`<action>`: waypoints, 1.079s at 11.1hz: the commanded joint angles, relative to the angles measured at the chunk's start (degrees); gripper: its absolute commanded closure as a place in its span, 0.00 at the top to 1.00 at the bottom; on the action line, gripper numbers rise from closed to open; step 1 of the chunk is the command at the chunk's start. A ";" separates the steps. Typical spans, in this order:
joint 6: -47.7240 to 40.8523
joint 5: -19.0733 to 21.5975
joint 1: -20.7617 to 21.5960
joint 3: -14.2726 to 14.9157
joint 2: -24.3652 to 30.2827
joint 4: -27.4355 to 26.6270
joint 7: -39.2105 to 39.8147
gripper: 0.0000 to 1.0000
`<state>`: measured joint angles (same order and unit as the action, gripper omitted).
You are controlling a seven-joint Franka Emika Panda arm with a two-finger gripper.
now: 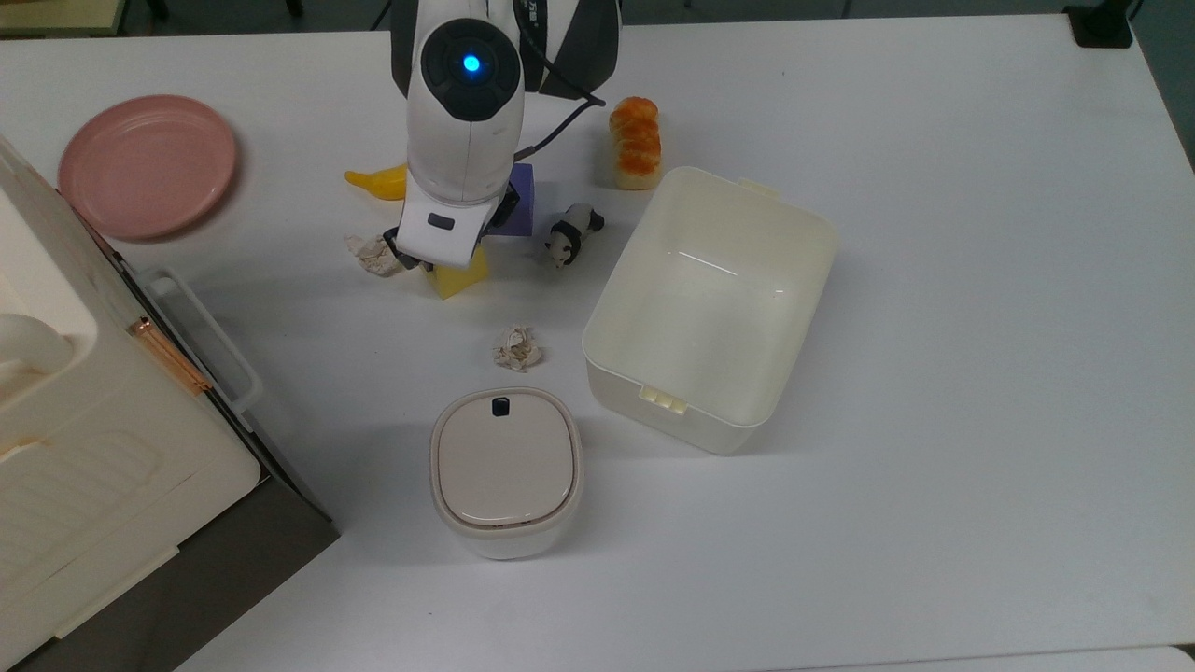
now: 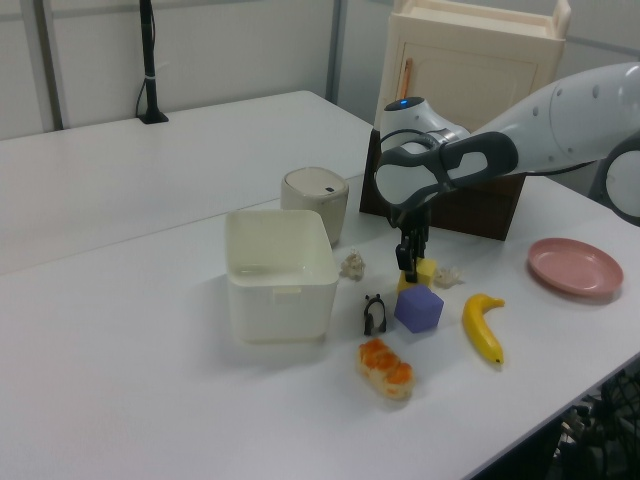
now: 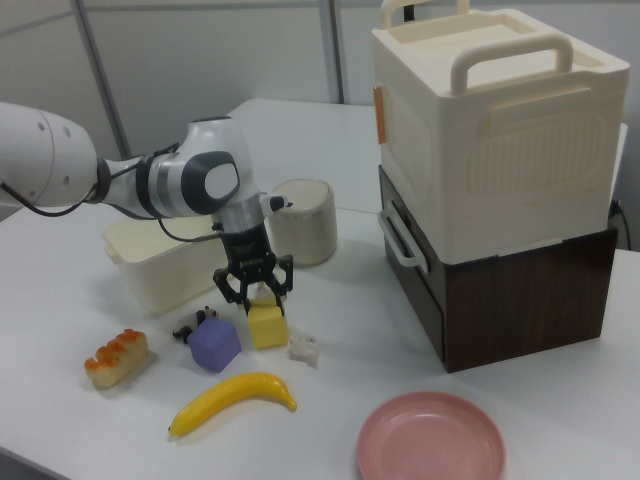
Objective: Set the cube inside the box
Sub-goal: 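Close the gripper on the yellow cube, then lift the yellow cube and carry it over the cream bin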
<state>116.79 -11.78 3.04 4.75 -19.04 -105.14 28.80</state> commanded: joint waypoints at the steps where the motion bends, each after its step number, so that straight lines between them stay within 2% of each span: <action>1: -4.43 2.36 1.00 0.61 5.49 4.56 -1.54 0.00; 2: -8.46 7.25 1.61 0.44 5.59 9.82 -3.12 0.00; 3: -11.20 10.26 2.92 0.44 5.33 13.96 -6.53 0.00; 4: -11.14 11.33 4.85 0.35 5.42 15.83 -11.87 0.00; 6: -7.91 12.40 9.85 0.35 4.28 18.82 -24.95 0.00; 10: -0.61 11.79 18.12 0.35 -0.46 21.38 -37.38 0.00; 11: 0.54 11.70 18.83 0.35 -1.43 21.30 -40.11 0.12; 12: 0.72 11.78 19.02 0.35 -2.05 21.12 -40.48 0.39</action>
<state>116.30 -0.41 20.73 4.26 -18.59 -85.63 -8.46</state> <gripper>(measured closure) 0.449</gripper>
